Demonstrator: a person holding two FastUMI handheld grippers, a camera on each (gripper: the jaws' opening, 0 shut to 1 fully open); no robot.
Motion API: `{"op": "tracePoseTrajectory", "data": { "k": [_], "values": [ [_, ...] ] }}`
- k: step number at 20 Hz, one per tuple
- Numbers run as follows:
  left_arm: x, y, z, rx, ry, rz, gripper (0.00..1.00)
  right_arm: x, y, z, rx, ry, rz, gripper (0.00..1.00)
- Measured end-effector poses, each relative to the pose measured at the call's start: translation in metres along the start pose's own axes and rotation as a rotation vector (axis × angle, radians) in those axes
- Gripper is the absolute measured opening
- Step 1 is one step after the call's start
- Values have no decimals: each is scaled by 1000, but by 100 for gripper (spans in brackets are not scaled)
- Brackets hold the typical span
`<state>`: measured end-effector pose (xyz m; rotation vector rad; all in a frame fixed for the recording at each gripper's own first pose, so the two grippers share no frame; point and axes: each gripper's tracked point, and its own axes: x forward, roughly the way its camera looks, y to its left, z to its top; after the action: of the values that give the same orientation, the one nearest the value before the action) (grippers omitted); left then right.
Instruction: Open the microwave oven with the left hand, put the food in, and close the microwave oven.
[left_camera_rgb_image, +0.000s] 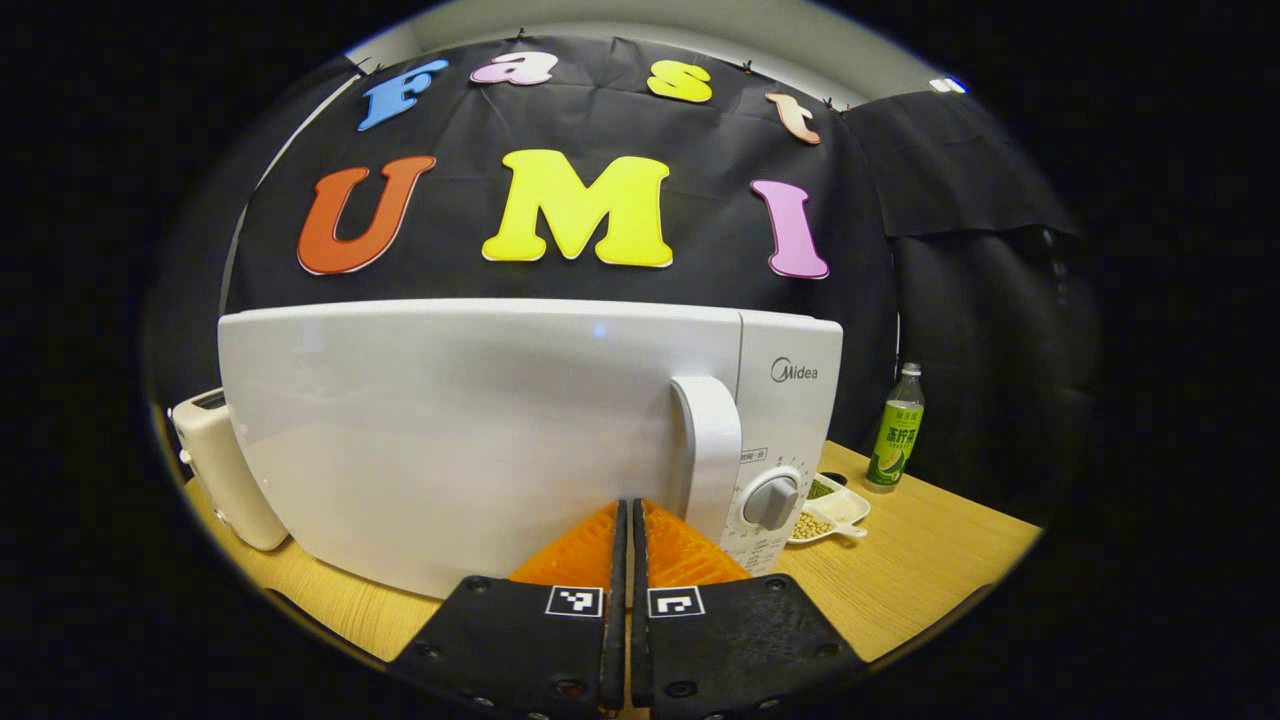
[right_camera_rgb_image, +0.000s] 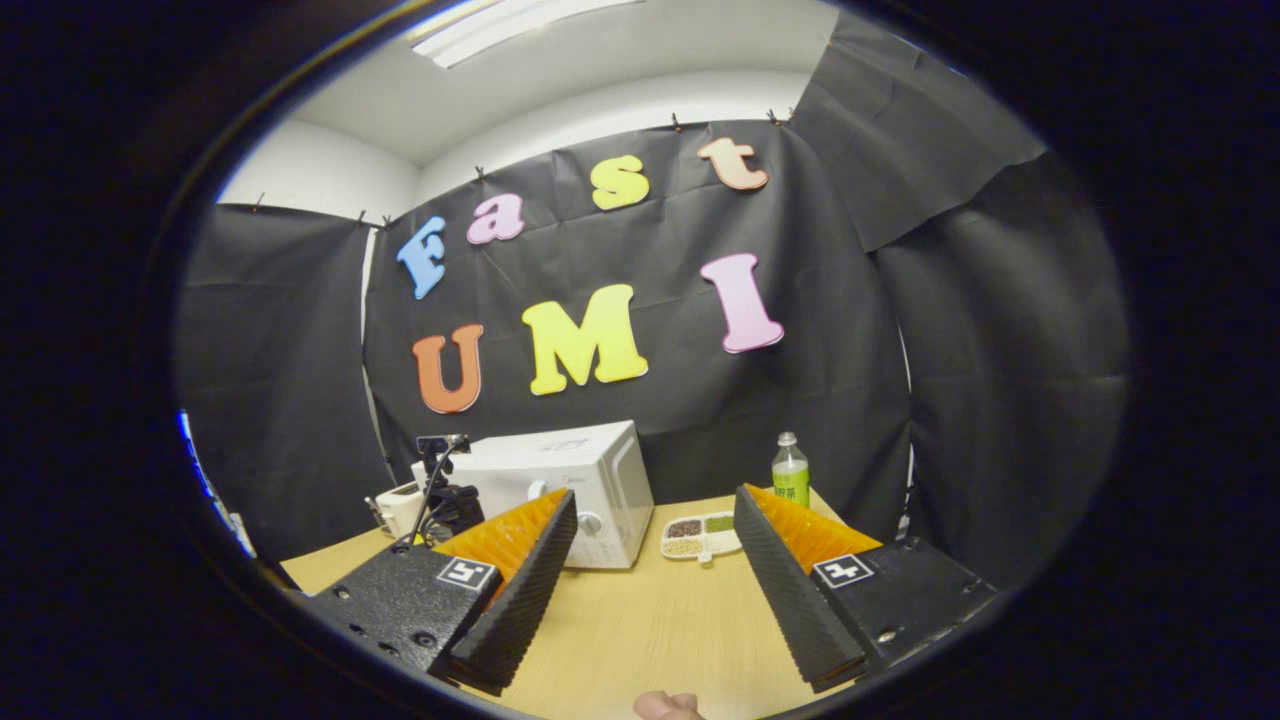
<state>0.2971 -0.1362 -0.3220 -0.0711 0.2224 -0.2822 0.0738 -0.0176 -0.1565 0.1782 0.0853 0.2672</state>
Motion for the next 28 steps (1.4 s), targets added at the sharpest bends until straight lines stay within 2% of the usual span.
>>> {"op": "tracePoseTrajectory", "data": {
  "k": [2,3,4,5,6,7,8,9,10,11,12,14,15,16,17,18,19,20,22,23,24,26,28],
  "values": [
    [-10,0,-1,-16,8,4,12,-3,1,0,-10,2,-7,90],
    [-15,-1,-2,-18,12,5,22,-6,4,-1,-12,2,-8,90],
    [-23,-1,-4,-12,21,10,27,-8,6,-1,-9,4,-8,90],
    [-31,1,-4,-6,28,24,27,-10,10,-2,-3,7,-5,90],
    [-40,2,-3,-8,30,30,33,-11,13,-3,5,14,-2,100],
    [-52,1,-2,-10,27,41,62,-13,18,-6,9,21,4,100],
    [-65,5,0,-4,27,66,69,-15,22,-6,14,26,6,100],
    [-79,6,2,-1,32,79,80,-17,25,-7,16,30,8,91],
    [-93,10,6,9,35,107,75,-19,28,-7,16,34,10,91],
    [-108,17,8,25,39,138,97,-23,34,-6,14,34,13,90],
    [-124,25,11,26,49,180,98,-25,38,-4,11,34,16,100],
    [-159,34,15,-1,85,237,98,-32,44,5,6,21,16,100],
    [-176,39,21,-12,86,261,97,-36,44,8,-3,14,9,90],
    [-195,42,32,-19,68,276,97,-41,46,12,-9,10,2,90],
    [-209,43,42,-16,53,284,97,-45,49,17,-9,4,-4,100],
    [-228,47,55,-14,35,301,97,-51,52,22,-6,-4,-5,91],
    [-246,52,66,-18,22,323,97,-56,56,27,-5,-13,-5,91],
    [-265,54,77,-27,7,337,97,-61,59,33,-9,-21,-8,100],
    [-301,54,101,-19,-27,356,96,-70,63,41,-7,-31,-16,100],
    [-317,57,109,-2,-36,373,95,-76,67,45,1,-32,-15,90],
    [-332,56,117,0,-49,374,95,-81,73,51,14,-38,-6,100],
    [-356,46,129,-16,-76,353,95,-89,83,66,20,-64,5,100],
    [-378,41,144,-11,-111,337,95,-96,83,74,-7,-87,-15,100]
  ]
}}
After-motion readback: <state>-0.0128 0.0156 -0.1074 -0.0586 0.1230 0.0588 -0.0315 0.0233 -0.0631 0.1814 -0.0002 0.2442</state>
